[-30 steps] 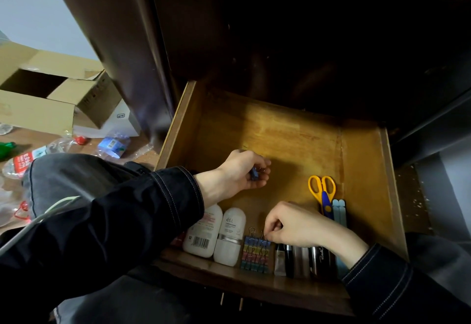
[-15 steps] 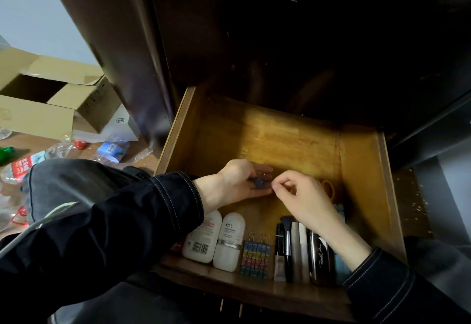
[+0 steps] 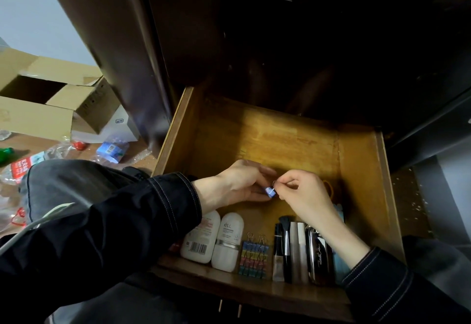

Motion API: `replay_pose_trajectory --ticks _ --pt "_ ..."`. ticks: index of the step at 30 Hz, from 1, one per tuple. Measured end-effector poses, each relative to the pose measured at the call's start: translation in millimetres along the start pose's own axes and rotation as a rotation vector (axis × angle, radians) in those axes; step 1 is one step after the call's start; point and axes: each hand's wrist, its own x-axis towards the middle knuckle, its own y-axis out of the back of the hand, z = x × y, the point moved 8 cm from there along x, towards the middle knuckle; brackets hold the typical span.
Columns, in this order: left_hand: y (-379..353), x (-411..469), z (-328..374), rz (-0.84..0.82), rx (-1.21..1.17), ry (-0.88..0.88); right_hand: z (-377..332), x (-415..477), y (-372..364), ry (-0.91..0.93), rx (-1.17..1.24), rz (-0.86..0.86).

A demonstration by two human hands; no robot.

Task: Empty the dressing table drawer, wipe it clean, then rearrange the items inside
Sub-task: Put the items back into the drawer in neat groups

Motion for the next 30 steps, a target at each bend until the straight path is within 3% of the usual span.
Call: replay_pose_trajectory --ticks 2,5,10,18,30 --pt "13 0 5 0.122 0.060 -0.022 2 0 -2 0.008 -0.054 -0.059" --pt "32 3 9 0.286 0.062 -0.044 0 -8 -23 0.039 -0.172 -0.288" --pt "36 6 8 0.322 0.041 -0.030 0 -19 -48 0.112 -0.318 -0.490" --pt "37 7 7 0.323 0.018 -0.034 6 -26 -65 0.125 -0.386 -0.587" --pt "37 9 7 0.314 0.017 -0.041 10 -26 -66 0.118 -0.403 -0.602"
